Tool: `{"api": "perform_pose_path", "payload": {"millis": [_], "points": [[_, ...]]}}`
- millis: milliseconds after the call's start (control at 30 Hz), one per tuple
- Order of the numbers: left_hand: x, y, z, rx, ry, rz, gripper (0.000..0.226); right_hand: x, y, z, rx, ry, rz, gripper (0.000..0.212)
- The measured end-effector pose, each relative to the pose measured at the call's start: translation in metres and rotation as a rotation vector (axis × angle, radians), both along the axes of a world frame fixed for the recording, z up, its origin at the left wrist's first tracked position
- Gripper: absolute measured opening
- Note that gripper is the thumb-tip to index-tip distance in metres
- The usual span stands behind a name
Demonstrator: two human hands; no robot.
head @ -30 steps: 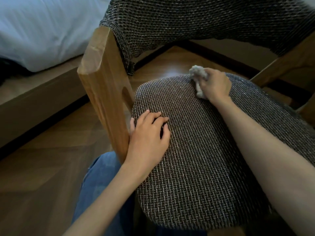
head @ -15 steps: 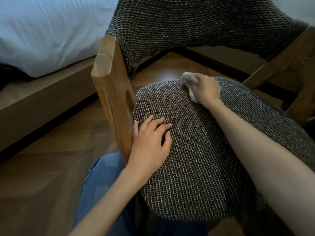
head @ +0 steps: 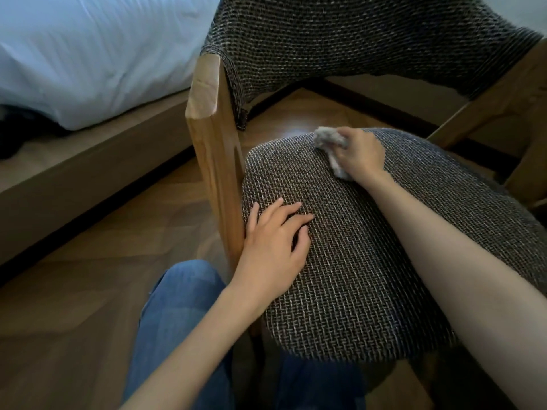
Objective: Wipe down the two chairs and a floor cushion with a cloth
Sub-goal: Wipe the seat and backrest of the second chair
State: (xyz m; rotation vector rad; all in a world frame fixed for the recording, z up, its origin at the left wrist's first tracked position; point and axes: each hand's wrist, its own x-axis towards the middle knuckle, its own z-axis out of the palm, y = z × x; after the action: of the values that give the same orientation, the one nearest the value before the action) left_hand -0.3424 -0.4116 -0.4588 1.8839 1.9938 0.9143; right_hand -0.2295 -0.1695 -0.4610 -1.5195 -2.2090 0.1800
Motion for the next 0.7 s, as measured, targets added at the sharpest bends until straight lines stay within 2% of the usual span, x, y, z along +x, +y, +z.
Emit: {"api": "perform_pose_path", "payload": {"millis": [100,233,333,400,533,633,700], "points": [[0.0,-0.003,-0.001,0.038,-0.016,-0.016,0.032,0.002,-0.016,0.001,0.007,0.003,-0.036,0.028],[0.0,-0.015,-0.002,0.085,-0.044,-0.06,0.03,-0.037,-0.068,0.009,-0.057,0.112,0.358,0.028],[-0.007,-0.029,-0.003,0.086,-0.021,-0.143,0.032,-0.056,-0.093,0.014,-0.117,0.225,0.489,0.024],[-0.012,-0.037,-0.003,0.124,0.005,-0.159,0.028,-0.061,-0.097,0.017,-0.112,0.214,0.492,0.023],[-0.024,-0.057,-0.002,0.38,0.131,-0.025,0.012,-0.05,-0.099,0.013,-0.043,0.115,0.45,0.03],[-0.035,-0.062,-0.002,0.441,0.214,0.106,0.008,-0.024,-0.084,0.01,-0.009,0.048,0.275,0.032],[-0.041,-0.061,-0.003,0.443,0.216,0.212,0.017,0.0,-0.069,0.009,0.01,0.029,0.124,0.029]]}}
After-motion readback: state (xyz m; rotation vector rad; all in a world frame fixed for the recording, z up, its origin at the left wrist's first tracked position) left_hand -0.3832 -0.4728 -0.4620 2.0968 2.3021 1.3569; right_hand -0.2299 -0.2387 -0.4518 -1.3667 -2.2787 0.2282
